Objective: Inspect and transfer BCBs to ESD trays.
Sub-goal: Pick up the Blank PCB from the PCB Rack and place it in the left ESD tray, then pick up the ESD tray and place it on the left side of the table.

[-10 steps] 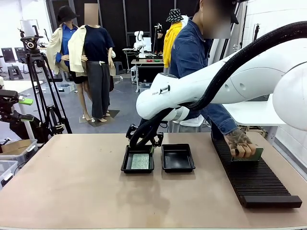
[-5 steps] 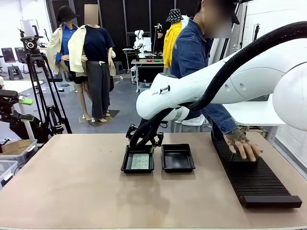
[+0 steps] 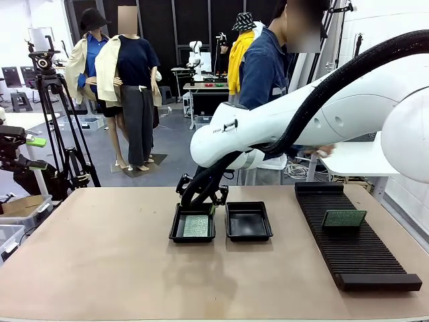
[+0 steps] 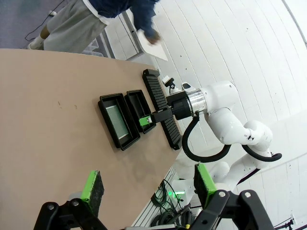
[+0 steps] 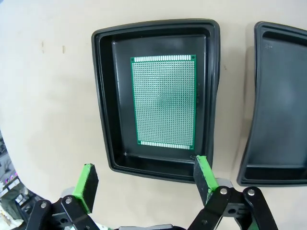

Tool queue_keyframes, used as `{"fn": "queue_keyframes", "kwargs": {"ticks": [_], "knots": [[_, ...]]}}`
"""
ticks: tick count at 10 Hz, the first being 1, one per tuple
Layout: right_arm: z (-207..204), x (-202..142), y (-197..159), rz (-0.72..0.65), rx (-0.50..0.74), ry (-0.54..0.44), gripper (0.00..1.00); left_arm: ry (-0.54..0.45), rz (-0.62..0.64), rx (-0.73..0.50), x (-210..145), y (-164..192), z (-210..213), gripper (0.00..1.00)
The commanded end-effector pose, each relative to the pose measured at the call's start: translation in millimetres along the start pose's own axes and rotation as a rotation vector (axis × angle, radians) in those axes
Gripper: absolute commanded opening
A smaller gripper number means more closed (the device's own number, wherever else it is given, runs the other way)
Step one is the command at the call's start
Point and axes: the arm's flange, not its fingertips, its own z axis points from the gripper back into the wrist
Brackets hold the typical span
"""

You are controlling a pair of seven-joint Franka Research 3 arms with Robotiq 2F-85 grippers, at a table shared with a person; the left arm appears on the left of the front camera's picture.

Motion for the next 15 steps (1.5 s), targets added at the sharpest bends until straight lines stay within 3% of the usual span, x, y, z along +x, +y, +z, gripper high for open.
{"fn": "queue_keyframes", "kwargs": {"ticks": [1, 15], "knots": [[-0.8, 0.4, -2.1, 0.001, 0.008, -0.005, 1.0, -0.004, 0.008, 0.003, 0.8, -2.6, 1.3, 1.0], [0.0, 0.0, 0.0, 0.0, 0.0, 0.0, 1.0, 0.0, 0.0, 0.0, 0.0, 0.0, 0.0, 1.0]]}}
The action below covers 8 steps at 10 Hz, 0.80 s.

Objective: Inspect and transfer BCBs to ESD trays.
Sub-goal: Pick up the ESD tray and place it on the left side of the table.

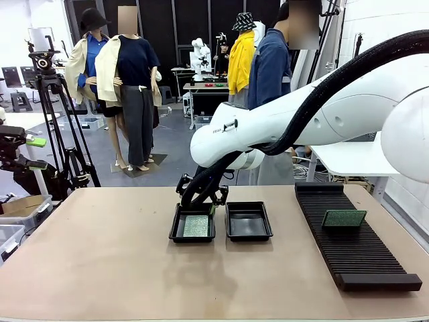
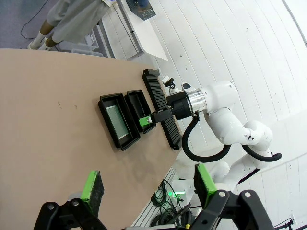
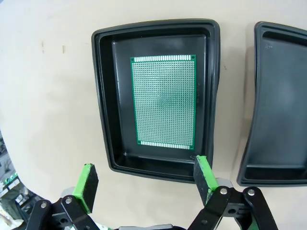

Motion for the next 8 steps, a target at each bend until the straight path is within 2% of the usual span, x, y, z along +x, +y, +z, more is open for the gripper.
{"fn": "queue_keyframes", "kwargs": {"ticks": [1, 4, 8], "knots": [[13.7, -4.8, -7.3, 0.01, 0.025, -0.008, 1.0, -0.004, 0.003, 0.007, 1.2, -7.0, -6.1, 1.0], [66.2, -14.3, -35.3, 0.005, 0.087, -0.056, 1.0, 0.032, -0.008, 0.053, -2.3, -31.6, -34.3, 1.0], [142.5, -23.8, -102.4, -0.03, 0.206, -0.112, 1.0, 0.143, -0.057, 0.143, -2.1, -71.2, -91.5, 1.0]]}}
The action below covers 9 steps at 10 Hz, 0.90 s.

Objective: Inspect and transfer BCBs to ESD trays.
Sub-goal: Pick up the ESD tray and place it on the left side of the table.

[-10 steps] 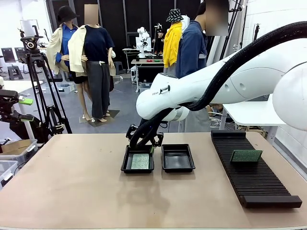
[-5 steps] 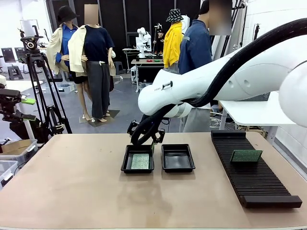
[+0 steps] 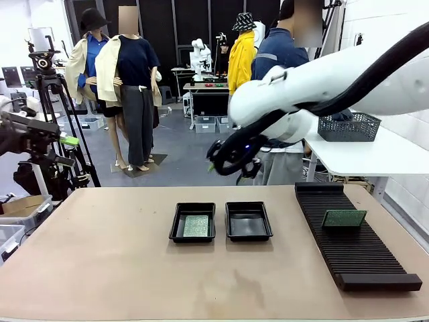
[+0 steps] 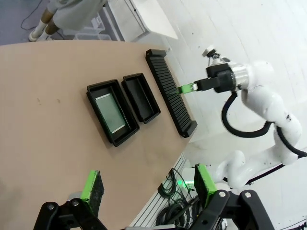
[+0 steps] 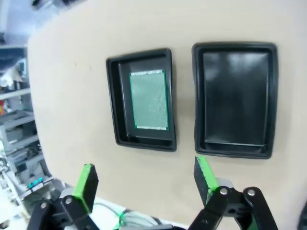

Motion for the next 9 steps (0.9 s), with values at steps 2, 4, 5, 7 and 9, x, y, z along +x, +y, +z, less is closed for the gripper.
{"fn": "queue_keyframes", "kwargs": {"ticks": [2, 4, 5, 7, 9], "knots": [[47.1, -12.1, -50.8, 0.018, 0.124, 0.0, 1.0, 0.068, 0.029, 0.085, 7.8, -20.5, -32.4, 1.0], [84.8, -8.1, -91.0, 0.003, 0.248, 0.006, 1.0, 0.116, 0.056, 0.167, 12.5, -39.1, -65.0, 1.0], [96.8, -7.4, -112.4, -0.009, 0.3, 0.0, 1.0, 0.15, 0.063, 0.2, 14.7, -48.2, -82.4, 1.0], [115.2, -5.3, -154.8, -0.019, 0.394, 0.014, 1.0, 0.216, 0.074, 0.278, 21.3, -63.7, -119.3, 1.0], [130.2, -0.3, -194.2, -0.023, 0.458, 0.041, 1.0, 0.276, 0.087, 0.335, 28.2, -78.1, -156.2, 1.0]]}}
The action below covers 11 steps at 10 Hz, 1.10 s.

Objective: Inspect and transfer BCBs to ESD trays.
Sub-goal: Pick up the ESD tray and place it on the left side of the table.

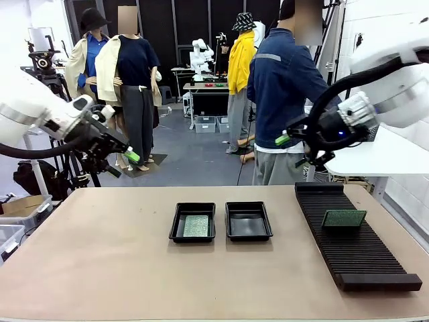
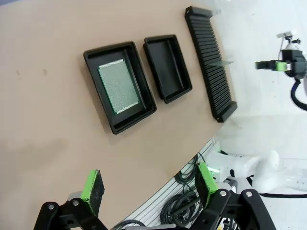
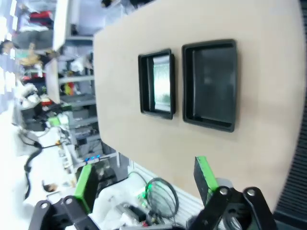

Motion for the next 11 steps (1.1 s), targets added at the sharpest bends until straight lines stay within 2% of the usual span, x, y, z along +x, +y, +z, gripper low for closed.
{"fn": "queue_keyframes", "kwargs": {"ticks": [1, 4, 9, 11], "knots": [[15.1, -1.3, -23.7, 0.01, 0.076, 0.035, 1.0, 0.056, 0.025, 0.082, 17.2, -15.3, -17.5, 1.0], [46.3, -5.2, -65.0, 0.008, 0.181, 0.007, 1.0, 0.137, 0.047, 0.213, 33.3, -34.5, -60.5, 1.0], [75.5, -19.1, -124.8, -0.02, 0.319, -0.04, 1.0, 0.217, 0.056, 0.353, 43.4, -33.0, -116.6, 1.0], [85.0, -23.4, -141.5, -0.003, 0.368, -0.044, 1.0, 0.205, 0.07, 0.379, 38.6, -36.9, -137.0, 1.0]]}}
